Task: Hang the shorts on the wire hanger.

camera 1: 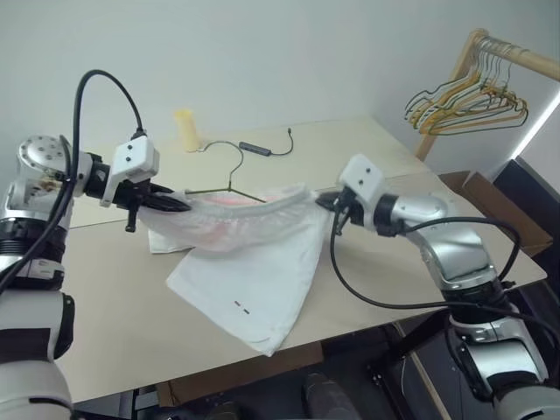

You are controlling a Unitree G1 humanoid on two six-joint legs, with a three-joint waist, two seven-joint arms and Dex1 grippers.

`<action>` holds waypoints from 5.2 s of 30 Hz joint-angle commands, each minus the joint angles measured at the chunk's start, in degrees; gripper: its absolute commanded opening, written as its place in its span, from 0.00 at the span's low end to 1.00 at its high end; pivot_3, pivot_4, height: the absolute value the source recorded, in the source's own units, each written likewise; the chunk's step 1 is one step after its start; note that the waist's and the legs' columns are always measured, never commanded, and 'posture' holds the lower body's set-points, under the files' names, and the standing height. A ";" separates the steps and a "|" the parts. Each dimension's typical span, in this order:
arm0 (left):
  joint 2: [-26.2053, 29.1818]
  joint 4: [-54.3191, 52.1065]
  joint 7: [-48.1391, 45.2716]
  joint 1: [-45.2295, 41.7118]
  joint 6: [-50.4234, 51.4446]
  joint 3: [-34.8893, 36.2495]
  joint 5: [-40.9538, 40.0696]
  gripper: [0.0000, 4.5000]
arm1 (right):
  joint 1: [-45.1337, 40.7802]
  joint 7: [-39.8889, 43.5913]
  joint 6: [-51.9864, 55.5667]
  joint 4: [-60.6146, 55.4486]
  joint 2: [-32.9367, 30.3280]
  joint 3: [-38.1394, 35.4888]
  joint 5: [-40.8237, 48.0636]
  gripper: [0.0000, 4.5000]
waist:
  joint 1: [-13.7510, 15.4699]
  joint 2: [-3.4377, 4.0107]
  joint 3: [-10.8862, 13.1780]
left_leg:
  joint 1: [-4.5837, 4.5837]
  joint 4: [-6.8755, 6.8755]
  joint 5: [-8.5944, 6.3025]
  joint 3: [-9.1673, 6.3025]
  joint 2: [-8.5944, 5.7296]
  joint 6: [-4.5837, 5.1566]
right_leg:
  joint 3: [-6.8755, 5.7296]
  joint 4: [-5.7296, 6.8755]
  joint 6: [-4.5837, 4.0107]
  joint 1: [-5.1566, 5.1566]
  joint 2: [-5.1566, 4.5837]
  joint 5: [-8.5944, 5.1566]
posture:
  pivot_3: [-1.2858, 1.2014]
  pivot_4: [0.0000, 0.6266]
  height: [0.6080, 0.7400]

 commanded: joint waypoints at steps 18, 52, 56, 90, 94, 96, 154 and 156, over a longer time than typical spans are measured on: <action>-1.53 -7.57 0.49 3.03 3.76 5.97 -3.53 0.00 | -4.04 3.92 -8.82 -5.42 -0.41 5.68 -9.16 0.01 | -0.03 0.00 0.00 | 0.01 0.01 0.00 0.00 -0.01 0.00 | 0.01 0.03 -0.01 0.00 0.00 0.01 | 0.44 0.00 1.00; -2.38 -14.72 -1.68 5.90 7.58 4.55 -11.28 0.00 | -7.19 23.17 0.50 5.72 -1.30 1.46 7.83 0.25 | -0.21 0.00 0.00 | 0.03 0.03 0.00 -0.02 0.02 0.00 | 0.00 0.01 -0.02 0.04 -0.03 0.01 | 0.44 0.00 1.00; -2.97 -14.82 -0.67 6.37 7.50 5.42 -10.85 0.00 | -6.71 22.81 1.07 5.39 -1.41 1.43 7.78 0.02 | -0.07 -0.01 0.00 | 0.04 0.03 0.00 -0.02 0.02 0.00 | 0.00 0.02 -0.02 0.03 -0.03 0.01 | 0.44 0.00 1.00; -20.31 -36.63 21.15 21.81 21.91 28.21 -39.26 1.00 | -6.58 -27.64 53.07 6.19 6.92 -29.22 1.84 0.02 | -3.20 0.01 -0.10 | -0.03 0.00 0.00 -0.02 -0.01 -0.01 | 0.10 0.01 0.01 0.02 -0.25 0.04 | 0.39 0.00 1.00; -22.09 -40.45 22.82 24.76 21.91 26.58 -38.71 1.00 | -9.82 -37.94 55.53 8.33 13.63 -39.52 -4.11 0.02 | -3.83 0.08 -0.15 | 0.00 0.03 0.00 0.05 -0.10 0.00 | 0.22 0.06 0.08 0.07 -0.33 0.08 | 0.39 0.00 1.00; -22.40 -41.83 23.41 25.34 22.48 26.30 -39.57 1.00 | -12.02 -44.34 56.20 10.89 15.04 -41.15 -8.84 0.02 | -4.21 0.11 -0.17 | -0.01 0.03 0.03 0.07 -0.12 0.04 | 0.22 0.08 0.08 0.07 -0.33 0.09 | 0.39 0.00 1.00; -20.83 -48.07 26.58 29.58 22.95 26.80 -43.62 1.00 | -30.30 -78.63 24.52 50.91 -3.85 -54.71 -2.32 0.31 | -6.46 0.63 -0.29 | 1.78 -1.02 -0.36 1.43 0.10 0.73 | 1.29 -1.90 0.96 2.03 0.23 -0.05 | 0.40 0.00 1.00; -20.93 -48.35 26.72 29.70 22.99 26.81 -43.74 1.00 | -29.86 -78.90 24.76 49.47 -3.61 -53.28 -2.79 0.47 | -6.51 0.63 -0.29 | 1.77 -1.03 -0.38 1.46 0.10 0.76 | 1.34 -1.90 0.97 2.03 0.21 -0.04 | 0.40 0.00 1.00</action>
